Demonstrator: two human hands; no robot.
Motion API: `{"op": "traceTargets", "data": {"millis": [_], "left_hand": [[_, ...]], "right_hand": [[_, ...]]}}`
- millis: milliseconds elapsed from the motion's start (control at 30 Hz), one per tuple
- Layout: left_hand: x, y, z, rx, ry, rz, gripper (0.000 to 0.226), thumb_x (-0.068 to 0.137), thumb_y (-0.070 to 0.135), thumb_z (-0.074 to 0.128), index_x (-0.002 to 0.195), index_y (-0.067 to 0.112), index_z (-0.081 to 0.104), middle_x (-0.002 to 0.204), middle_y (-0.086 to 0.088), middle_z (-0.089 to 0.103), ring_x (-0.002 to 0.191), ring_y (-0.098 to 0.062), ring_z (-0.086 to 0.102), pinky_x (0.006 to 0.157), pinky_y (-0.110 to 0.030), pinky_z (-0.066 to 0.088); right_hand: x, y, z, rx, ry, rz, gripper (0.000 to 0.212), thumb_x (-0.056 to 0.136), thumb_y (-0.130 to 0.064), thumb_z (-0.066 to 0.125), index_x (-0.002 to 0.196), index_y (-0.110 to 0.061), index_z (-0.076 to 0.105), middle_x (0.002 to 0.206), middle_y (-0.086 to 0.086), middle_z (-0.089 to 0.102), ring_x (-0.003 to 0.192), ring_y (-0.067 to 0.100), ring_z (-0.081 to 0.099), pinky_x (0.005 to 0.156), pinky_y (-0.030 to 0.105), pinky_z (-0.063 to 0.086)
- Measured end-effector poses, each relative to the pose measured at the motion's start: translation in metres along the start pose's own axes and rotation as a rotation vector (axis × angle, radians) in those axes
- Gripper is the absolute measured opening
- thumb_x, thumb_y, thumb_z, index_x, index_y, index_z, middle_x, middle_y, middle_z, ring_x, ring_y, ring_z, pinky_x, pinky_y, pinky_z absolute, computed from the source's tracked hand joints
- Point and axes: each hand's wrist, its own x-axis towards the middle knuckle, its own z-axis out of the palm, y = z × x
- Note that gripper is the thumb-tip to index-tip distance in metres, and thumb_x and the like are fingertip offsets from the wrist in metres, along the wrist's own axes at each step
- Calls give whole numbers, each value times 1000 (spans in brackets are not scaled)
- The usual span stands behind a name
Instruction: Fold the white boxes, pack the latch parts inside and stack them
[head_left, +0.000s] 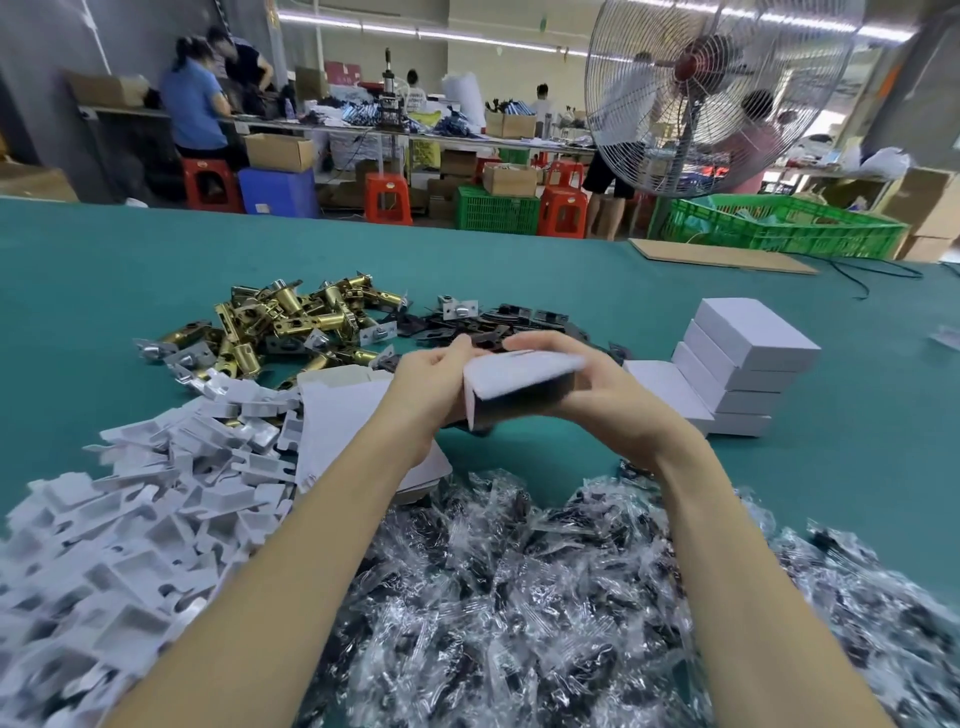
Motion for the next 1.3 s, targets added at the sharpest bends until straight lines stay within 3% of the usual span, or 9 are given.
{"op": "traceTargets", "data": {"millis": [167,267,333,533,800,967,1033,1167,1300], "left_hand": [[1,-3,2,36,-84,-71,34,107,29,48,118,6,70,104,-17,76,91,-30,76,88,-45,62],[-1,1,6,116,-126,-3,44,107,54,37,108,26,71,104,-3,78,94,-21,76,88,-41,61],[-2,4,7,94,-169,69,49,104,62,33,109,31,70,106,6,77,97,-12,74,92,-36,58],[-2,-4,2,140,-264,248,27,99,28,66,126,26,62,114,7,76,107,-12,71,88,-33,58],[6,-10,-11,468,-234,357,34,83,27,84,108,26,63,102,12,75,92,0,71,79,-23,60],[4,-17,-16,605,-310,361,33,81,31,84,106,34,62,102,19,73,97,9,66,81,-18,53],[3,-22,-18,504,-348,311,33,82,28,82,108,35,62,102,14,76,100,-1,70,85,-31,59],[-3,-31,-13,323,-359,219,33,85,24,77,111,25,57,106,-3,75,105,-30,70,93,-61,55],[-1,-32,-12,427,-358,286,36,87,31,74,116,44,59,102,18,73,96,-7,69,87,-38,59]], "right_hand": [[1,-4,6,-77,-15,-40,28,88,-28,79,111,-42,72,111,-13,76,102,7,72,82,20,56],[4,2,5,-112,175,18,7,93,-44,71,99,-44,75,102,-17,76,94,3,71,77,29,62],[3,7,-1,-107,182,119,15,97,-49,63,105,-38,70,104,-14,76,99,11,71,79,35,64],[-7,7,-10,-56,82,228,50,92,-61,64,136,-40,52,121,-14,71,107,6,70,82,33,62],[-7,9,-14,-70,67,242,26,96,-35,69,121,-40,64,112,-18,75,105,2,70,83,24,59],[-11,-1,-16,-264,-22,398,15,97,-42,66,113,-41,65,111,-21,73,113,4,66,97,33,56],[-11,-18,-15,-415,-46,418,22,95,-49,65,116,-40,63,118,-16,69,108,7,66,95,36,56],[-4,-59,-9,-566,207,238,61,93,-52,67,146,-33,46,128,-12,57,116,11,59,94,32,49],[13,-89,28,-637,384,-138,40,98,-41,63,135,-26,57,125,-13,61,117,2,54,96,20,40]]}}
